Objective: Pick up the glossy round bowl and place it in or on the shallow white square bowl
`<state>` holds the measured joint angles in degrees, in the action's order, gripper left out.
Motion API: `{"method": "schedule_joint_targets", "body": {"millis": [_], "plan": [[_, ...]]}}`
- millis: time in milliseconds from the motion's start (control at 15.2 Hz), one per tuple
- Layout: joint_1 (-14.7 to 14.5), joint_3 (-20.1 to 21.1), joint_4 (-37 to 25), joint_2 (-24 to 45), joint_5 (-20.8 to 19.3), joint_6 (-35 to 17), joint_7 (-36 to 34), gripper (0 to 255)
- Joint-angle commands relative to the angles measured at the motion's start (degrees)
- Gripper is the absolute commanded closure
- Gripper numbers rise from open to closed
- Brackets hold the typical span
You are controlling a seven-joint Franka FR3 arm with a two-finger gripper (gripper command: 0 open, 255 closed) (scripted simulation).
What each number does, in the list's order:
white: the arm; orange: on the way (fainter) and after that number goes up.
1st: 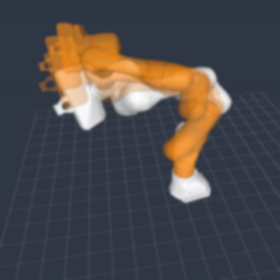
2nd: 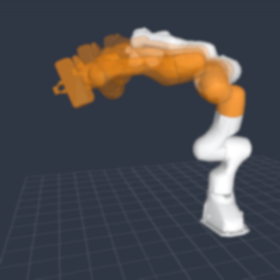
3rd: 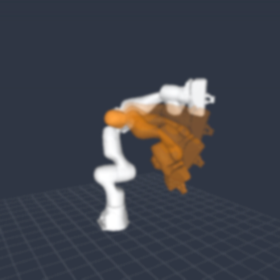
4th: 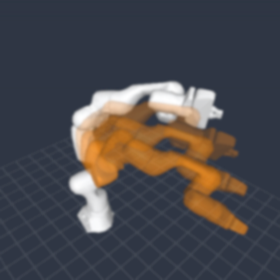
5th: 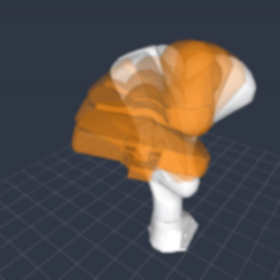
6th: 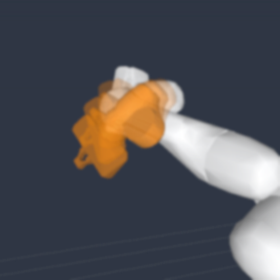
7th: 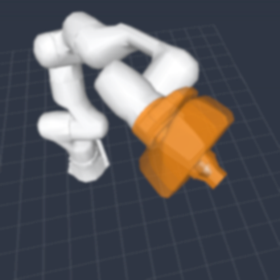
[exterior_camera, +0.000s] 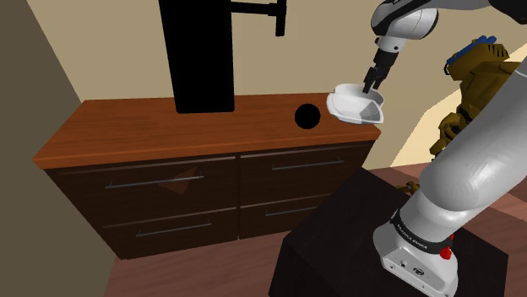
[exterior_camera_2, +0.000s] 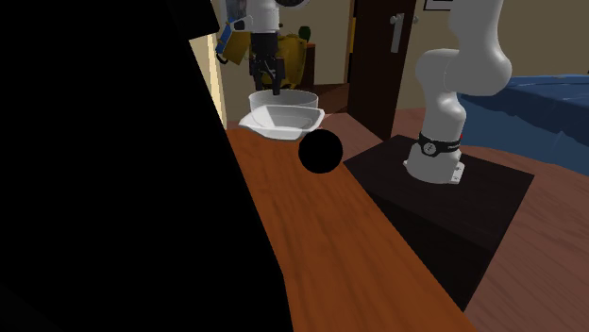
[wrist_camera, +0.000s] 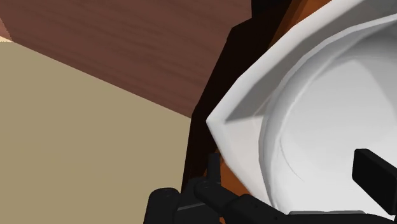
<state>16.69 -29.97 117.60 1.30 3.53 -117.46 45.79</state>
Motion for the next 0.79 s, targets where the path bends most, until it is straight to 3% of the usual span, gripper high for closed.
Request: {"method": "schedule_joint_targets", "body": {"millis": [0, 198, 726], "plan": [[-0.02, -0.01, -1.27, -0.68, -0.43, 1.84, -0.31, 0], [-0.05, 0.01, -5.27, -2.09, -1.30, 7.04, -0.93, 0], [-0.05, 0.01, -5.27, -2.09, -1.30, 7.04, -0.93, 0]]}}
